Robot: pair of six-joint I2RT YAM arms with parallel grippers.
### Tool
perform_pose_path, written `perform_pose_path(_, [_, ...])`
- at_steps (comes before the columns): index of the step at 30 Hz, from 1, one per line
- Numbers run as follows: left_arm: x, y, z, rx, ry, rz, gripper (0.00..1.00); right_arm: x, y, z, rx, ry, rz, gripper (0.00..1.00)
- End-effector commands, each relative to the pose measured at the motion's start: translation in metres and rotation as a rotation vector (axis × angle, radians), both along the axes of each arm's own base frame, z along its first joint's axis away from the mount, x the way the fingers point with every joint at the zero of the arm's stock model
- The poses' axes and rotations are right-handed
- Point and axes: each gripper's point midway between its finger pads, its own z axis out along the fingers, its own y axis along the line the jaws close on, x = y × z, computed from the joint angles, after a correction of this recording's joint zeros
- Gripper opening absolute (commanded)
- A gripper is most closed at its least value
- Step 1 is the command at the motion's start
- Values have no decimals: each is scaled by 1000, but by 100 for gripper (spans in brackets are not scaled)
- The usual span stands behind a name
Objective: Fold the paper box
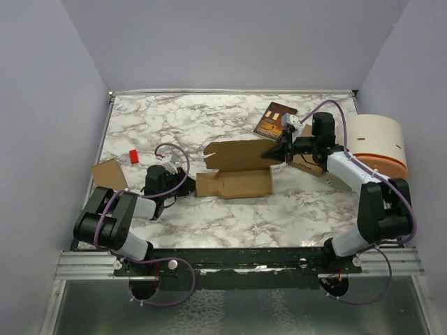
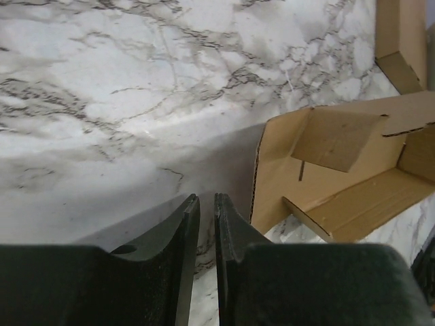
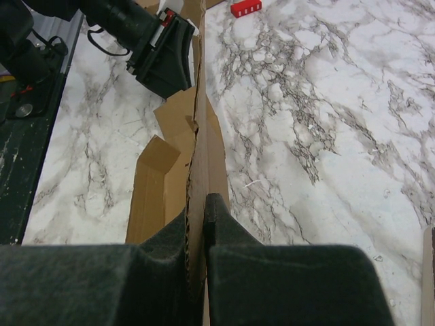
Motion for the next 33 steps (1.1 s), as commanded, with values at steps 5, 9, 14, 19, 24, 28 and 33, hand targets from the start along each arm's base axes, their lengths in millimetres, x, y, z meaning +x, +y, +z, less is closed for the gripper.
perform_pose_path(5, [0,-36,40,-144,-151,-199,21,-1,-1,1,11,4,6,1])
perform_pose_path(9, [-6,-47,42,-164,-157,-256,24,-1,-1,1,11,3,6,1])
perform_pose_path(14, [-13,-59,46,-179,-172,-313,27,-1,-1,-1,10,8,7,1])
perform_pose_path(19, [-16,-66,50,-181,-181,-340,30,-1,-1,-2,9,9,8,1])
perform_pose_path(24, [-19,-68,50,-192,-174,-347,34,-1,-1,-2,10,8,9,1])
perform_pose_path(28, [-17,-61,44,-190,-147,-296,36,-1,-1,-2,10,7,9,1])
perform_pose_path(33, [-9,-41,45,-218,-142,-187,36,-1,-1,-1,10,6,9,1])
